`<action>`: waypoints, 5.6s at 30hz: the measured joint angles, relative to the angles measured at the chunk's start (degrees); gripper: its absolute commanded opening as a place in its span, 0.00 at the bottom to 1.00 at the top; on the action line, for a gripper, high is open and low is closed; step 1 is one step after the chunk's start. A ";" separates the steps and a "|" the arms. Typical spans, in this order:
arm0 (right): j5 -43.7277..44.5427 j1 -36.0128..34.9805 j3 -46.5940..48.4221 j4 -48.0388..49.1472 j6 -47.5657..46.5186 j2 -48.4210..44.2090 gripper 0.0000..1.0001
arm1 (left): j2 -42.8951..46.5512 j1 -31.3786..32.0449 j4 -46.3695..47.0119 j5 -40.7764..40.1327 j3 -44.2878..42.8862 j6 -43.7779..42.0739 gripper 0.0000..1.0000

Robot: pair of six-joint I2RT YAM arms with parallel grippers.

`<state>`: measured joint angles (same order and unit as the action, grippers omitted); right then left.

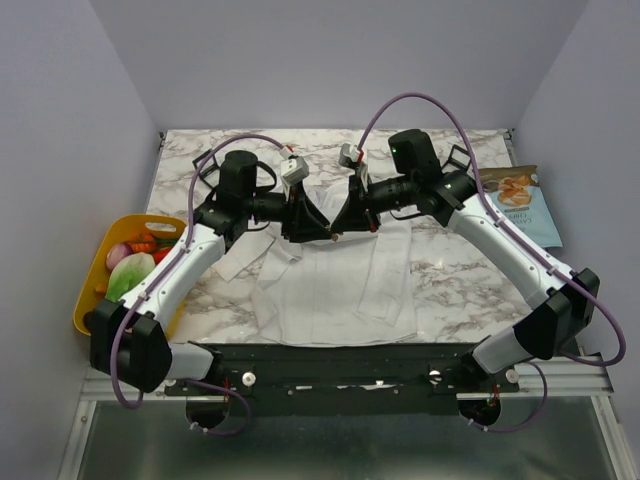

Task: Remove the brooch from the garment
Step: Close the brooch.

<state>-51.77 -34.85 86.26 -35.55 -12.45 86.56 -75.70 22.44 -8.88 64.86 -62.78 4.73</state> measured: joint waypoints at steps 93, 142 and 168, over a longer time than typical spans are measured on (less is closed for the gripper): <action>-9.44 5.57 -4.26 6.47 9.05 -0.37 0.00 | -2.29 1.70 -6.73 -3.15 -3.65 -9.97 0.82; -3.63 9.94 -5.49 7.67 9.90 0.85 0.00 | -1.70 2.40 -3.50 -12.96 -0.83 -8.22 0.86; -11.15 11.74 -5.88 3.63 2.38 -0.90 0.00 | -2.58 7.21 -10.14 -15.30 -8.81 -21.16 0.91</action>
<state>-62.92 -23.11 80.38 -31.92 -10.07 85.67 -78.28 29.65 -19.03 49.56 -71.59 -16.43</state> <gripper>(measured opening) 0.013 0.906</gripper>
